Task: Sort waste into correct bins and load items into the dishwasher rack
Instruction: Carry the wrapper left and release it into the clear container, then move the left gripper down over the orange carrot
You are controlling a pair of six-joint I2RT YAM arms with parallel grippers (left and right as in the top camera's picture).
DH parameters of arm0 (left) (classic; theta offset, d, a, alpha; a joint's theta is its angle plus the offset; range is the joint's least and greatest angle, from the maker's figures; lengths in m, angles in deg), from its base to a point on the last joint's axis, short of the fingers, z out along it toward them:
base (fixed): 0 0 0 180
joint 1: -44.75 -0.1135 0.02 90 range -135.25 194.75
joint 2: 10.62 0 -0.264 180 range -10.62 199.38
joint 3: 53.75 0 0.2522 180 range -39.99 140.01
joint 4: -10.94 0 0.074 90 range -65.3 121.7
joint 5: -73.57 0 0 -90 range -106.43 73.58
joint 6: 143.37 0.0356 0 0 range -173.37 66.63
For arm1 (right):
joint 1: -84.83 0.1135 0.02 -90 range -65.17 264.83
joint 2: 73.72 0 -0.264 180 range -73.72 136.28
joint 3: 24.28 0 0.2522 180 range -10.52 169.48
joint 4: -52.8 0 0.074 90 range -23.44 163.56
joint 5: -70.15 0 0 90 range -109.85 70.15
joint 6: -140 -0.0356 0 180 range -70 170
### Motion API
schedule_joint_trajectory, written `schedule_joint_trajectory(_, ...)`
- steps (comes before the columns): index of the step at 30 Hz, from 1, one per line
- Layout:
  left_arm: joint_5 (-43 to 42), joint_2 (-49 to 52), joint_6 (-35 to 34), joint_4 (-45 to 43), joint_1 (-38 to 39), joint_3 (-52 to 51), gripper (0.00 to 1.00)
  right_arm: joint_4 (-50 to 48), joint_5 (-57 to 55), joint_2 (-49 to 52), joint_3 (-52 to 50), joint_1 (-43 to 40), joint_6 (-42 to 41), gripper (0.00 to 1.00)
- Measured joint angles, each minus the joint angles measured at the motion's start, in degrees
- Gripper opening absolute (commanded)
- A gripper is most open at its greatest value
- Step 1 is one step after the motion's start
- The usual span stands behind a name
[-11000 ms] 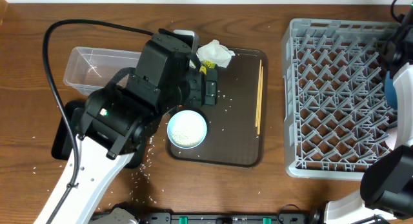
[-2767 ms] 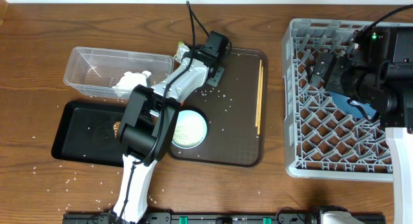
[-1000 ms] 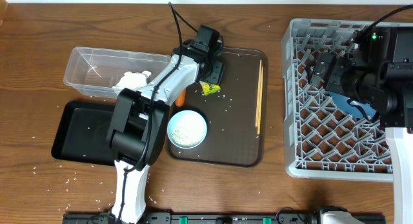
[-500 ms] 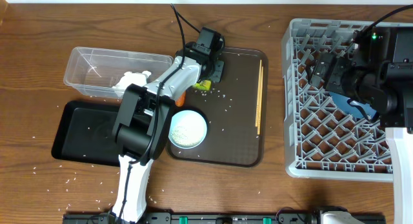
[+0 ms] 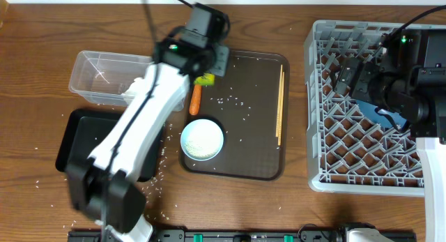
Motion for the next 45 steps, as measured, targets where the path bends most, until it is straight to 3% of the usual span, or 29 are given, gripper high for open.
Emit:
schedule_joint_trajectory(7, 7.0, -0.3, -14.8, 0.7, -6.9, -1.0, 0.06, 0.0, 0.0, 0.0, 0.0, 0.0, 0.0, 0.99)
schedule_joint_trajectory(14, 8.5, 6.0, -35.0, -0.4, -13.3, -5.0, 0.06, 0.0, 0.0, 0.0, 0.0, 0.0, 0.0, 0.99)
schedule_joint_trajectory(19, 8.5, 7.9, -45.9, -1.3, -15.4, -5.5, 0.06, 0.0, 0.0, 0.0, 0.0, 0.0, 0.0, 0.99)
schedule_joint_trajectory(21, 8.5, 7.9, -48.4, -1.7, -15.8, -5.5, 0.40, 0.0, 0.0, 0.0, 0.0, 0.0, 0.0, 0.99)
schedule_joint_trajectory(23, 8.4, 7.9, -49.8, -1.7, -15.8, -5.5, 0.54, 0.1, 0.0, 0.0, 0.0, 0.0, 0.0, 0.99)
schedule_joint_trajectory(25, 8.4, 7.8, -49.4, -1.7, -15.8, -5.5, 0.66, 0.1, 0.0, 0.0, 0.0, 0.0, 0.0, 0.99)
schedule_joint_trajectory(32, 7.9, 4.0, -40.2, 1.6, -15.8, -5.5, 0.66, 0.1, 0.0, 0.0, 0.0, 0.0, 0.0, 0.99)
schedule_joint_trajectory(37, -0.5, -2.8, -25.8, 4.7, -15.8, -5.5, 0.66, -0.4, 0.1, 0.0, 0.0, 0.0, 0.0, 0.99)
schedule_joint_trajectory(45, -12.5, -8.0, -5.7, 19.9, -14.3, -5.5, 0.66, -1.3, 1.2, 0.7, 0.0, 0.5, 0.0, 0.99)
